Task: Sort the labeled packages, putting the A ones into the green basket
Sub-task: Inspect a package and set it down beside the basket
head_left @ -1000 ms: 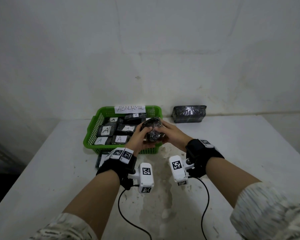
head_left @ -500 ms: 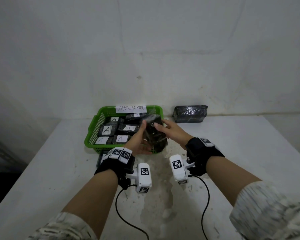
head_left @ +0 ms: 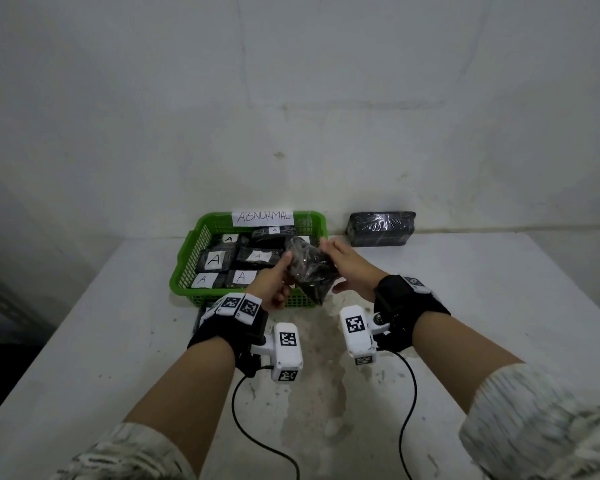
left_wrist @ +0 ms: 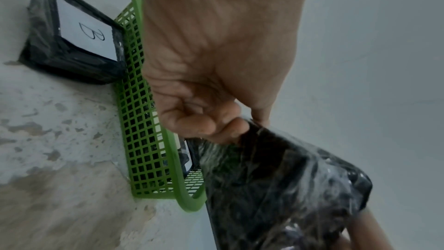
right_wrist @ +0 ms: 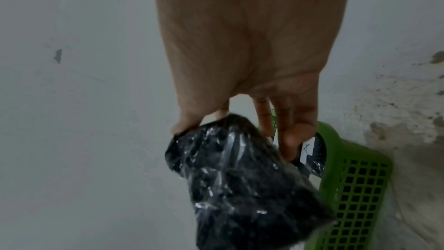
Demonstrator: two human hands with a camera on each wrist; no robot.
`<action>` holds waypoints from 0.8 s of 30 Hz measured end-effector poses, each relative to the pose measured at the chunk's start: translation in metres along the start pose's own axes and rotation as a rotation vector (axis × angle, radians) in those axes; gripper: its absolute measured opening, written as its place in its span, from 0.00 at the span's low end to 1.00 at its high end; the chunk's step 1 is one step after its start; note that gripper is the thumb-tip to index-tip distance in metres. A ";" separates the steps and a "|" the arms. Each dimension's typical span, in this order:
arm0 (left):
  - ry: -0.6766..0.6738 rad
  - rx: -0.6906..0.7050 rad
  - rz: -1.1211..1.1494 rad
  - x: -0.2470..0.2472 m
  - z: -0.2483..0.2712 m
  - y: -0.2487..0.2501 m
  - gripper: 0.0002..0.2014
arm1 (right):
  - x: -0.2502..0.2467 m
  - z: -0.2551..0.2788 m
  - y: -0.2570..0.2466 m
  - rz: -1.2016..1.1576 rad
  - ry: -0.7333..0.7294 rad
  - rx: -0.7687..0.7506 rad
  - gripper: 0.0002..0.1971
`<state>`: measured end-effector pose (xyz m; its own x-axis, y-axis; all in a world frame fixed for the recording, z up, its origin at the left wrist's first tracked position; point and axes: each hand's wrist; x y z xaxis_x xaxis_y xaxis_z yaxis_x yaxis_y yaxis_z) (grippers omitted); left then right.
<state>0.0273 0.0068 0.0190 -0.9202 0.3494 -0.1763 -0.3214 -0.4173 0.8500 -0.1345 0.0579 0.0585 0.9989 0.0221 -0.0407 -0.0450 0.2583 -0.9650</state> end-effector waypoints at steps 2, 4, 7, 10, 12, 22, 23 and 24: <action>0.016 -0.008 0.066 0.000 -0.002 0.000 0.26 | 0.002 0.002 0.000 -0.048 -0.043 -0.005 0.23; 0.006 -0.033 0.101 -0.001 0.003 0.002 0.28 | 0.001 0.002 -0.001 -0.060 -0.060 -0.037 0.20; 0.101 0.011 0.023 0.000 -0.002 -0.001 0.34 | 0.002 -0.002 0.001 -0.041 -0.033 -0.080 0.18; 0.212 0.079 0.060 -0.003 -0.003 -0.004 0.23 | 0.004 -0.004 0.004 -0.061 0.054 -0.108 0.17; 0.137 0.147 0.136 -0.001 0.002 0.001 0.11 | 0.004 -0.003 0.004 -0.081 0.089 -0.119 0.17; -0.207 0.096 0.252 0.009 0.020 0.013 0.33 | 0.013 0.000 -0.003 -0.047 0.036 -0.024 0.22; -0.219 0.087 0.235 0.009 0.021 0.013 0.31 | 0.012 0.000 -0.001 -0.056 0.050 -0.056 0.20; -0.215 0.075 0.222 0.009 0.021 0.012 0.31 | 0.012 0.000 0.000 -0.058 0.056 -0.077 0.19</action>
<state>0.0193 0.0226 0.0384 -0.8950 0.4295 0.1202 -0.0932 -0.4436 0.8914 -0.1227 0.0580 0.0581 0.9990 -0.0448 0.0037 0.0118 0.1822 -0.9832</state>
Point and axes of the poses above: each hand's wrist, its own z-axis away from the middle knuckle, its own x-axis out of the palm, y = z × x, and after that the axes turned 6 degrees about -z, right-handed
